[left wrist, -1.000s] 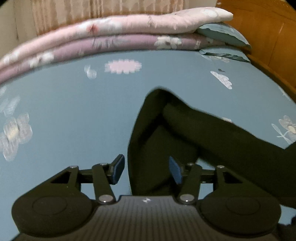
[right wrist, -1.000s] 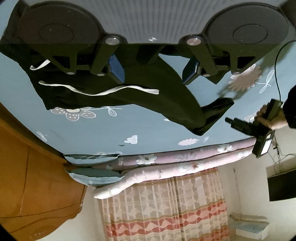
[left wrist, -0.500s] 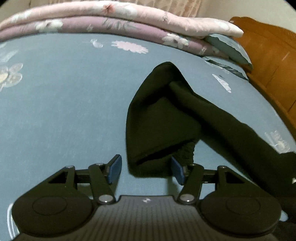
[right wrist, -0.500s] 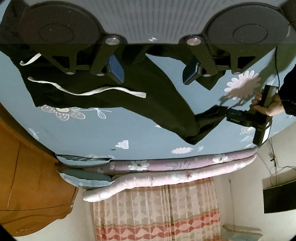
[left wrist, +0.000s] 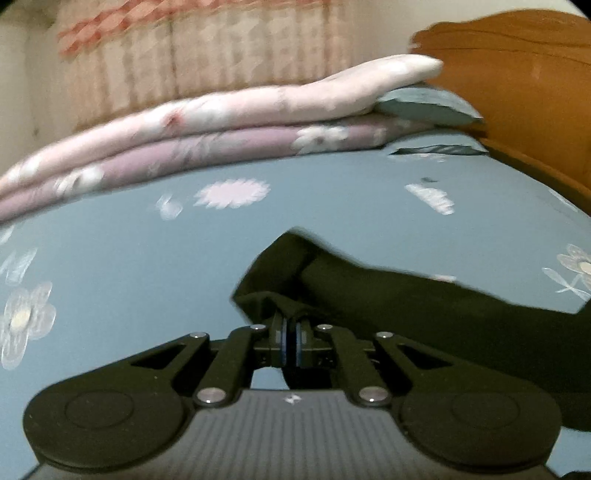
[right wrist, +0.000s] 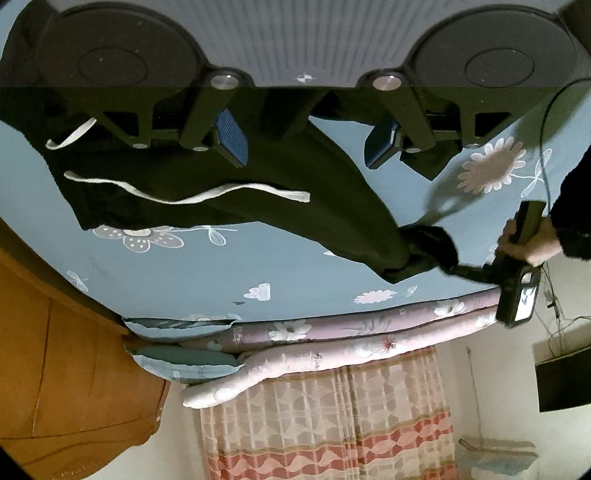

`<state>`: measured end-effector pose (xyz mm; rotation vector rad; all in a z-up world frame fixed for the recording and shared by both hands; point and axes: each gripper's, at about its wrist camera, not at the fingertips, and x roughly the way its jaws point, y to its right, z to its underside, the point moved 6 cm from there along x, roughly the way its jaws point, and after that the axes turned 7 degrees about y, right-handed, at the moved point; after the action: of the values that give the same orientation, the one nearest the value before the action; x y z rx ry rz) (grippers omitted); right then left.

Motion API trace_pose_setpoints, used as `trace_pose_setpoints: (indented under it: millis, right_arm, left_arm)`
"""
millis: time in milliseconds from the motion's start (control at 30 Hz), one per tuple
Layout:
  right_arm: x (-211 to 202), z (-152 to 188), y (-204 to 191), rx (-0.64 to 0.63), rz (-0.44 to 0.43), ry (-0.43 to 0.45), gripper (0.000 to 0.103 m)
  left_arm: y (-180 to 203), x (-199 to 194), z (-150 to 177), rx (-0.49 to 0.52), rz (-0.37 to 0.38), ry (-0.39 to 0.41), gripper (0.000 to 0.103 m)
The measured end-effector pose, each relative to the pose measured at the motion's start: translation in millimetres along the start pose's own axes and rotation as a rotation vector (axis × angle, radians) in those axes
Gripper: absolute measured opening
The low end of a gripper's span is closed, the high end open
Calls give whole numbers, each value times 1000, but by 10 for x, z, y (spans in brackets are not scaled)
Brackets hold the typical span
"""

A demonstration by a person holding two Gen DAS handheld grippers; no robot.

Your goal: Fold clothes

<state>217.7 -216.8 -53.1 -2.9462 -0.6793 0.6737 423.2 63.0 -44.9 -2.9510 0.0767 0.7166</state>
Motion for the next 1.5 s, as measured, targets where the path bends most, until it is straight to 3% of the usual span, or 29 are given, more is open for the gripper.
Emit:
trace_pose_setpoints:
  millis: [233, 367, 600, 700, 767, 833, 933, 1100, 1233, 1367, 1500]
  right_arm:
    - [-59, 31, 97, 25, 14, 2, 74]
    - [-104, 47, 189, 37, 36, 3, 74]
    - [-134, 78, 278, 47, 51, -1, 74]
    - [-150, 67, 281, 49, 46, 5, 74]
    - [-159, 58, 286, 50, 43, 10, 74]
    - [-165, 51, 295, 52, 43, 12, 74]
    - [-154, 50, 302, 61, 38, 12, 75]
    - [-130, 47, 251, 61, 27, 11, 75]
    - [-97, 43, 168, 48, 6, 7, 75]
    - [-84, 32, 111, 22, -2, 5, 75]
    - [-53, 37, 137, 18, 9, 0, 76]
  left_arm:
    - [749, 132, -62, 97, 140, 1, 2]
    - [1069, 252, 19, 97, 195, -35, 3]
    - [1211, 496, 151, 69, 208, -91, 8]
    - [1184, 382, 151, 61, 233, -83, 11]
    - [1166, 305, 151, 55, 250, -78, 17]
    - [1147, 229, 151, 49, 267, -73, 37]
    - [1081, -45, 114, 26, 303, -41, 44]
    - [687, -334, 82, -114, 294, -13, 46]
    - [294, -211, 277, -338, 257, -93, 46]
    - [99, 21, 621, -591, 280, -197, 47]
    - [75, 242, 875, -740, 294, -256, 47]
